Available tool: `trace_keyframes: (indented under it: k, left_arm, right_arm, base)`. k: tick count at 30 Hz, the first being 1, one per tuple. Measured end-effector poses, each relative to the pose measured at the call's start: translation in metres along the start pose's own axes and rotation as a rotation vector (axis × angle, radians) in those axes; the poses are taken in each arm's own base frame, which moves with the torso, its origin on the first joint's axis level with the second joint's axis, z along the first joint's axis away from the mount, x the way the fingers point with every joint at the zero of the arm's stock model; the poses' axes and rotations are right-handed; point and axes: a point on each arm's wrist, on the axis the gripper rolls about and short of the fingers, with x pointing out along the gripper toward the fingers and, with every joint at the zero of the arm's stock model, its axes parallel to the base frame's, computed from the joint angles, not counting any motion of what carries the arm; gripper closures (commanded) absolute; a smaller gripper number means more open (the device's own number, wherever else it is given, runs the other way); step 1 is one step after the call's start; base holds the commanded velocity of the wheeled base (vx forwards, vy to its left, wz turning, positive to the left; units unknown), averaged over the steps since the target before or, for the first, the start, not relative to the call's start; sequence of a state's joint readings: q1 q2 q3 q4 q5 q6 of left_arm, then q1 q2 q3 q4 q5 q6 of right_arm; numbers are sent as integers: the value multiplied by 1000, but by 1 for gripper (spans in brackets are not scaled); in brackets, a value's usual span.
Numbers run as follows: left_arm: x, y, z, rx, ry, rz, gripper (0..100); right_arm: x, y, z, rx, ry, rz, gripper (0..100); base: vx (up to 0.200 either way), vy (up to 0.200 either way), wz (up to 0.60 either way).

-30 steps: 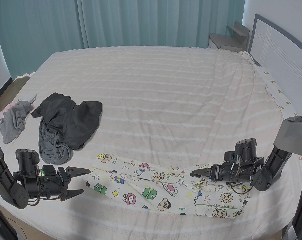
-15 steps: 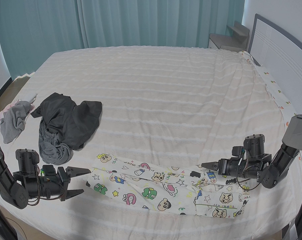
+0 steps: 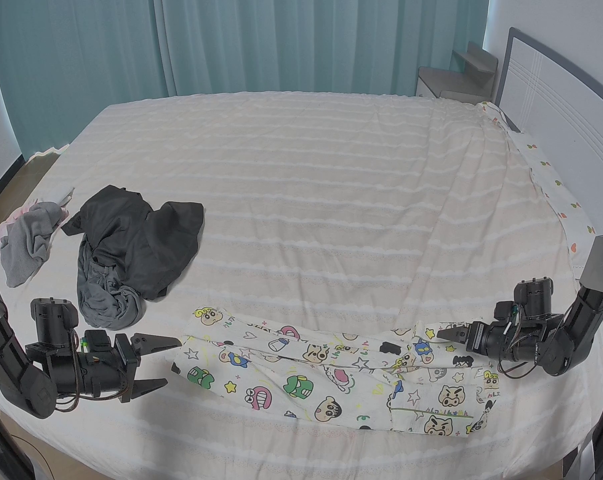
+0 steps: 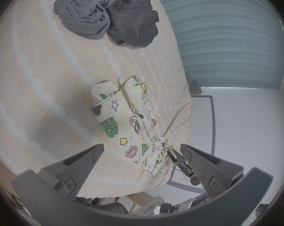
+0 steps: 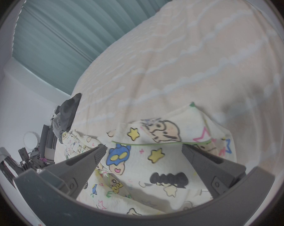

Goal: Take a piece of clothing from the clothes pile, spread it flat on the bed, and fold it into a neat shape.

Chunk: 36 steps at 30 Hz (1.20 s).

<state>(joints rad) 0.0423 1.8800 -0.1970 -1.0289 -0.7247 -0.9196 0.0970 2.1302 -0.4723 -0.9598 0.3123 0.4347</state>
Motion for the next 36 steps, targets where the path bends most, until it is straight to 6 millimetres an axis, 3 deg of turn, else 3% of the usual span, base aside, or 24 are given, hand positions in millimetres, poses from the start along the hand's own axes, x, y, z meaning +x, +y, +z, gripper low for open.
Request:
trace_keyframes:
  k: [6,13,18,28,36]
  left_arm:
    - [-4,-6,-1,25,-21,-12,0]
    - [2,-24,1,100,-134,29,0]
    - [17,-46,17,159,-173,45,0]
    - [44,-81,54,108,-148,324,0]
    - [62,-87,60,187,-90,458,0]
  right_arm:
    - [-19,4,0,63,-45,25,0]
    - [-69,30,0,159,-149,122,0]
    - [-102,38,-8,234,-192,166,0]
    - [-128,40,-16,259,-248,197,0]
    - [-140,42,-24,252,-260,215,0]
  base:
    - [0,0,0]
    - [0,0,0]
    - [0,0,0]
    - [0,0,0]
    - [0,0,0]
